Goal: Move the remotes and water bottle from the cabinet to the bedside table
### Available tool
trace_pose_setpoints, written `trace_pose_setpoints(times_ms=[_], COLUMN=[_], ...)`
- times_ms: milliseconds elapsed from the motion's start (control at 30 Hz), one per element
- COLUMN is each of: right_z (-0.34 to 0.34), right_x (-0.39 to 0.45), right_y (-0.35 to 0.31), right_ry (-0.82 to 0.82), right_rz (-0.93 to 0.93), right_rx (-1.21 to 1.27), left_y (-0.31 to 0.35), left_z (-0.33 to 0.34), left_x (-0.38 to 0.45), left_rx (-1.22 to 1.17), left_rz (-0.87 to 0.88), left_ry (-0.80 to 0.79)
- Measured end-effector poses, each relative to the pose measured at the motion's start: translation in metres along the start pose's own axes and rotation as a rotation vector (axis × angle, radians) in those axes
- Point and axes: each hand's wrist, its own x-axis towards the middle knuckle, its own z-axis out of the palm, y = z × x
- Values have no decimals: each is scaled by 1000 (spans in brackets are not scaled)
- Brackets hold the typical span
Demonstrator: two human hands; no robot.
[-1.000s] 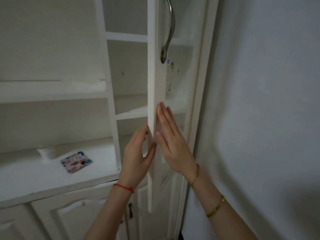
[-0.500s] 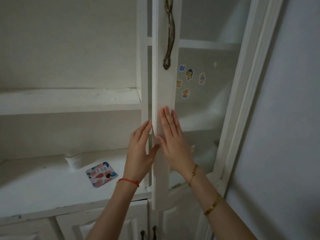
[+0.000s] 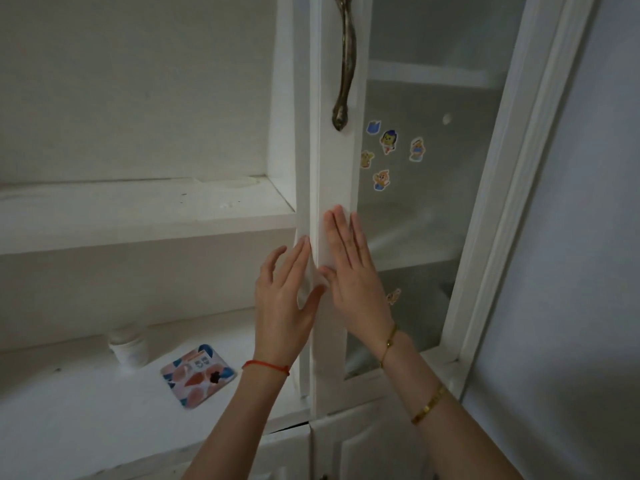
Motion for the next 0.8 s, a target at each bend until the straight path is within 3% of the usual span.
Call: trace_pose_setpoints(times_ms=[500, 800], right_z=[10, -13], right_x=[12, 6], right_y=[-1, -12], right_ry=[14, -29], right_rz=[32, 41], right_rx=[-112, 77], left_y=[-10, -16], left_z=[8, -4], left_x=[8, 7], left_rx=[102, 56], left_rz=[46, 107], left_ry=[67, -49])
